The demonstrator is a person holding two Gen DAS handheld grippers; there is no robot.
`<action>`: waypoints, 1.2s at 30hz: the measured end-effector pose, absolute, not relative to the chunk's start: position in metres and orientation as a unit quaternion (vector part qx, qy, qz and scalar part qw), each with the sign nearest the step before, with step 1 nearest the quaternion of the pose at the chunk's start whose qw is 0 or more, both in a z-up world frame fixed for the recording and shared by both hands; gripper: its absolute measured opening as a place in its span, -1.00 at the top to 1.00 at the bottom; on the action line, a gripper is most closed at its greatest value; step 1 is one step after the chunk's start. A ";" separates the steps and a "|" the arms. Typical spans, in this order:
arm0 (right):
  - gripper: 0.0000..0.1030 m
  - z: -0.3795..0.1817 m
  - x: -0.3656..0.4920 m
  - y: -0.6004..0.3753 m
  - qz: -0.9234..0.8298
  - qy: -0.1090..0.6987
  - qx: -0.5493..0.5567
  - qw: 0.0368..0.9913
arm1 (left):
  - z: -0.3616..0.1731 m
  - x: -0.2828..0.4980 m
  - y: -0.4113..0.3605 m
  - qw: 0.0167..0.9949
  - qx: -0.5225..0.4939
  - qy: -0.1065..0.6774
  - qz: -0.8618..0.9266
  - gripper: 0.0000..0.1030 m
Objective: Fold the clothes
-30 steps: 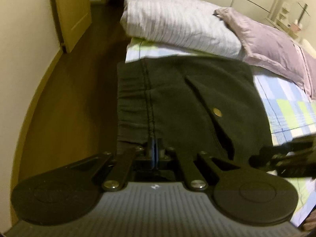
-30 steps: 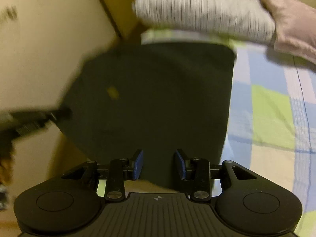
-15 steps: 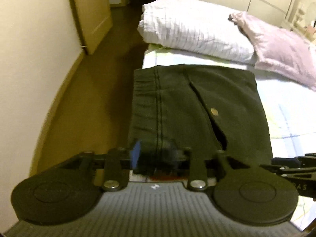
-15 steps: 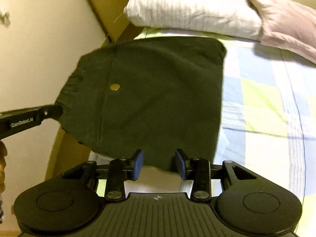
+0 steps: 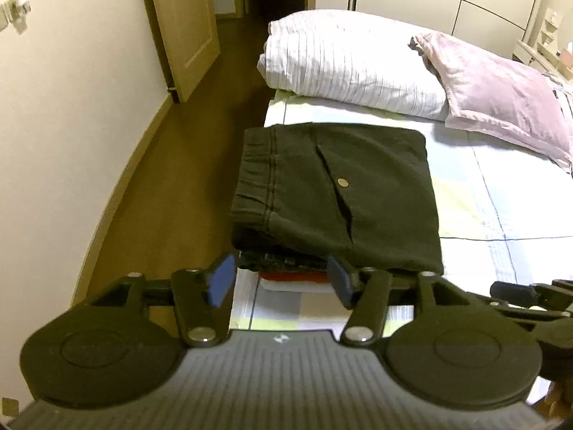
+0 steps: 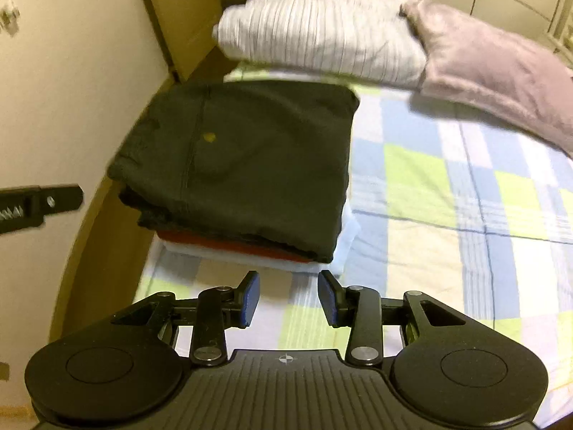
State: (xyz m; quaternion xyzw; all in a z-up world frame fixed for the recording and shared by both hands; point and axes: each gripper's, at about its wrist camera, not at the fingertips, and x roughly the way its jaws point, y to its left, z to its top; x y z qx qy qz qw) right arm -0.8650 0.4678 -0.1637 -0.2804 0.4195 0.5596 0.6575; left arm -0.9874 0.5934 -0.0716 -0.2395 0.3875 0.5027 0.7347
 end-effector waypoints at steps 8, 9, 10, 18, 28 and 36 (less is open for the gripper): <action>0.23 -0.149 -0.861 0.432 0.552 0.438 -0.226 0.672 | -0.059 -0.991 0.551 0.742 -0.217 0.375 0.512 -0.26; 0.23 -0.147 -0.861 0.428 0.551 0.439 -0.223 0.674 | -0.057 -0.991 0.546 0.742 -0.216 0.375 0.512 -0.26; 0.23 -0.144 -0.862 0.425 0.552 0.436 -0.223 0.675 | -0.056 -0.991 0.541 0.742 -0.215 0.375 0.513 -0.26; 0.23 -0.124 -0.869 0.396 0.575 0.418 -0.232 0.664 | -0.045 -0.993 0.502 0.737 -0.230 0.365 0.521 -0.26; 0.23 -0.131 -0.853 0.336 0.559 0.433 -0.268 0.654 | -0.047 -0.984 0.432 0.729 -0.241 0.367 0.525 -0.26; 0.23 -0.126 -0.854 0.287 0.560 0.429 -0.280 0.651 | -0.046 -0.991 0.377 0.726 -0.242 0.368 0.528 -0.26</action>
